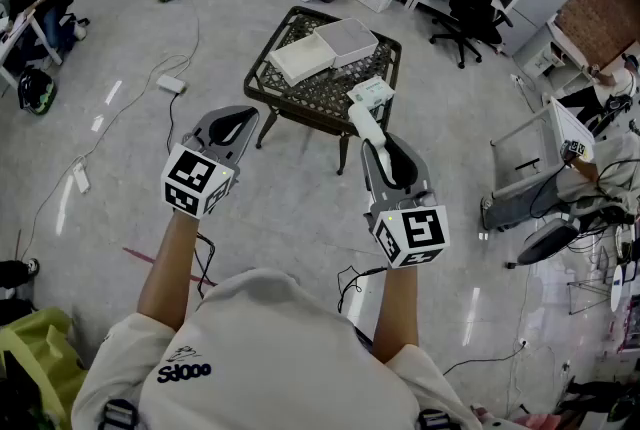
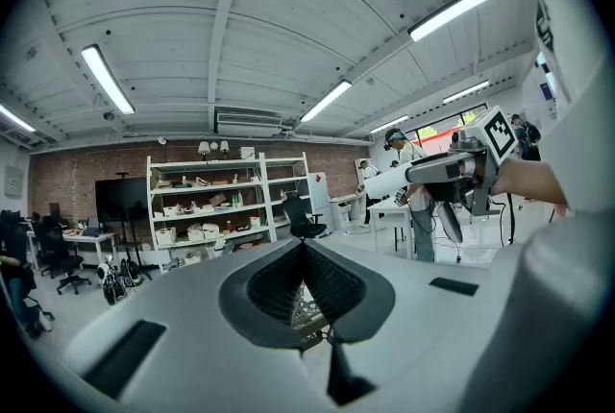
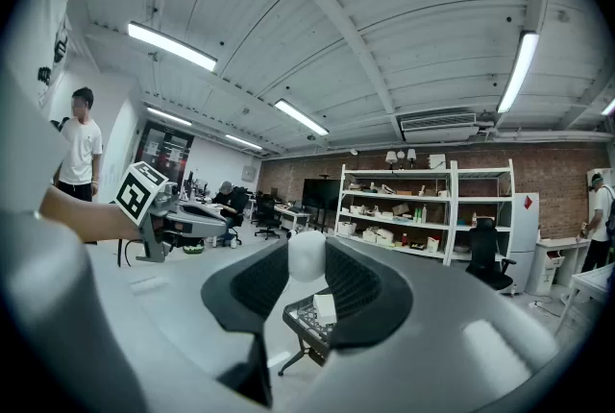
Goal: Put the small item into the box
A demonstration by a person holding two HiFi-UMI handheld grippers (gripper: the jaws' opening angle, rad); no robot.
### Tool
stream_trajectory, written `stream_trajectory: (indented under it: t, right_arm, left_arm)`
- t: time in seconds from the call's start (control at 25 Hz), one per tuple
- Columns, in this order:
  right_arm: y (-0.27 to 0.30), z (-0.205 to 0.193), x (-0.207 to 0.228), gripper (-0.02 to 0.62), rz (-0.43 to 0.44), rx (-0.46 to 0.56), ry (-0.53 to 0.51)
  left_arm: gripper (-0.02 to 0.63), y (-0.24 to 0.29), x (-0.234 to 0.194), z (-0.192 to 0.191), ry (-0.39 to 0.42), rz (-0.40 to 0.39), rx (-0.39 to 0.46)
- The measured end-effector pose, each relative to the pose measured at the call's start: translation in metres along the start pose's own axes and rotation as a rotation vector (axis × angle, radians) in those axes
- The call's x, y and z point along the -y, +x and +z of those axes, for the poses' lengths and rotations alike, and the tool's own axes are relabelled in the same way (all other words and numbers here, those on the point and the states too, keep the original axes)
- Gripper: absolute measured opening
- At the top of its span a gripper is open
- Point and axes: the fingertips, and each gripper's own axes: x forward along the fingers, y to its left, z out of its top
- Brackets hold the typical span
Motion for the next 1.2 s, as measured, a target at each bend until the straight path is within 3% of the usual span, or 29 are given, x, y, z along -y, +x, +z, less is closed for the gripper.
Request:
stream_trajectory:
  t: [0.52,0.76,1.0,1.2]
  right_arm:
    - [-0.012,-0.008,0.018,0.128,0.005,0.011,0.027]
    - [-0.019,-0.012,0.025,0.128,0.039,0.019,0.041]
    - [-0.022,-0.028,0.041,0.127,0.033,0.016,0.101]
    - [-0.013,-0.032,0.044,0.127,0.040,0.016,0.112]
  left_arm:
    - [0.005,0.012,0.026,-0.002,-0.001,0.000,-0.010]
    - [0.005,0.011,0.035,-0.003,-0.009,0.035,-0.025]
    - [0.005,0.013,0.049,-0.013,-0.005,0.036,-0.061]
    - [0.005,0.015,0.037,-0.020,-0.019,0.058,-0.071]
